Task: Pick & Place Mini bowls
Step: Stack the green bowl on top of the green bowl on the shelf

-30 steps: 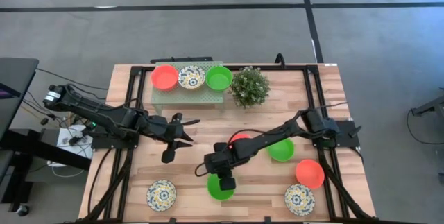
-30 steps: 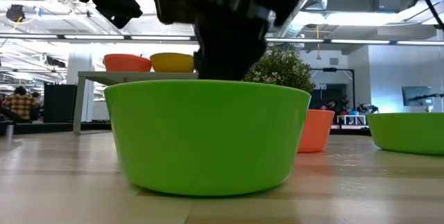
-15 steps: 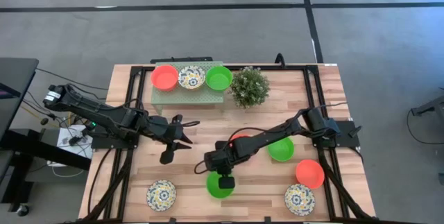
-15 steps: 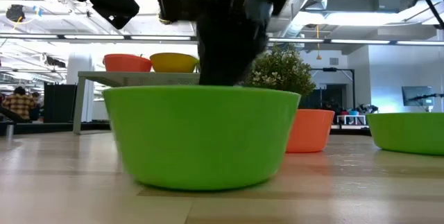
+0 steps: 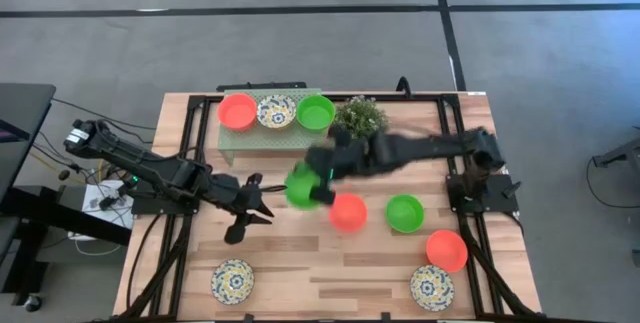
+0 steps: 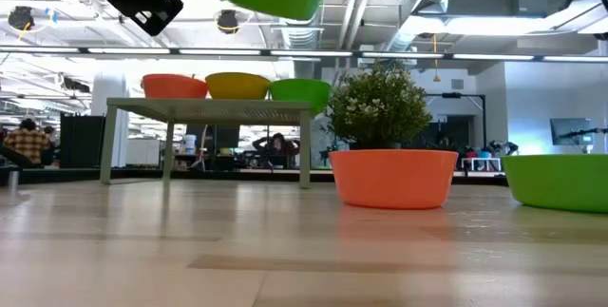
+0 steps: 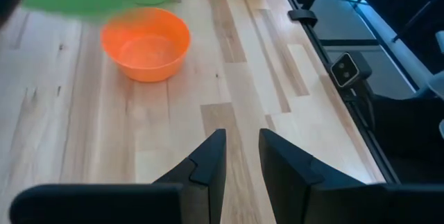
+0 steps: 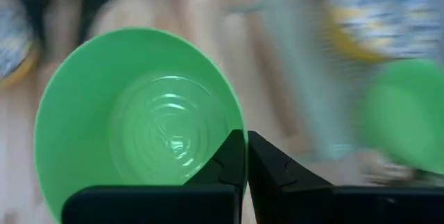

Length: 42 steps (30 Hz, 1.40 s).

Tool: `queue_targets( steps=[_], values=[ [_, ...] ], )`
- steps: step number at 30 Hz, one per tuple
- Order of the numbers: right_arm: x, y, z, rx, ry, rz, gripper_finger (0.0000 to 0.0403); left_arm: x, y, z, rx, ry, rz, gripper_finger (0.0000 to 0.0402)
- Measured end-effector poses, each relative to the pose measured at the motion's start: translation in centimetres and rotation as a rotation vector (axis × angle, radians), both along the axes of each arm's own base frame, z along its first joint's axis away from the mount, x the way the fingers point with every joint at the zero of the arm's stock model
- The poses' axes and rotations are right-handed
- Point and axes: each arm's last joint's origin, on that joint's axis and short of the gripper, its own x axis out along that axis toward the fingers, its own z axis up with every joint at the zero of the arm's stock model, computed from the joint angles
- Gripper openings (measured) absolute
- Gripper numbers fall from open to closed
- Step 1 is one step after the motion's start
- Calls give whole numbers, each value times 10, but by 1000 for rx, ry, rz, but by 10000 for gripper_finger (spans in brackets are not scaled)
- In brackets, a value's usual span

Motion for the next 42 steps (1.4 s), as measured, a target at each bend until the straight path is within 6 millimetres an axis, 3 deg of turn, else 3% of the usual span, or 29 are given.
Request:
queue_targets(
  steps=[5, 9, 12, 16, 21, 32, 42],
  values=[
    [-17, -77, 23, 3, -60, -201, 1, -1, -2, 0, 0, 0, -8, 87],
    [-26, -132, 21, 1, -45, -330, 1, -1, -2, 0, 0, 0, -9, 87],
    [-26, -163, 13, 39, -36, -323, 1, -1, -2, 0, 0, 0, -8, 87],
    [-25, -190, 6, 85, -55, -329, 1, -1, -2, 0, 0, 0, -8, 87],
    [-26, -205, -4, 146, -29, -311, 0, -1, -2, 0, 2, 0, -9, 87],
    [-28, -208, -2, 136, -32, -296, 0, -1, -2, 0, 3, -1, -6, 87],
    [-26, -212, -20, 157, -18, -322, 0, -1, -2, 0, 2, -1, -6, 87]
  ],
)
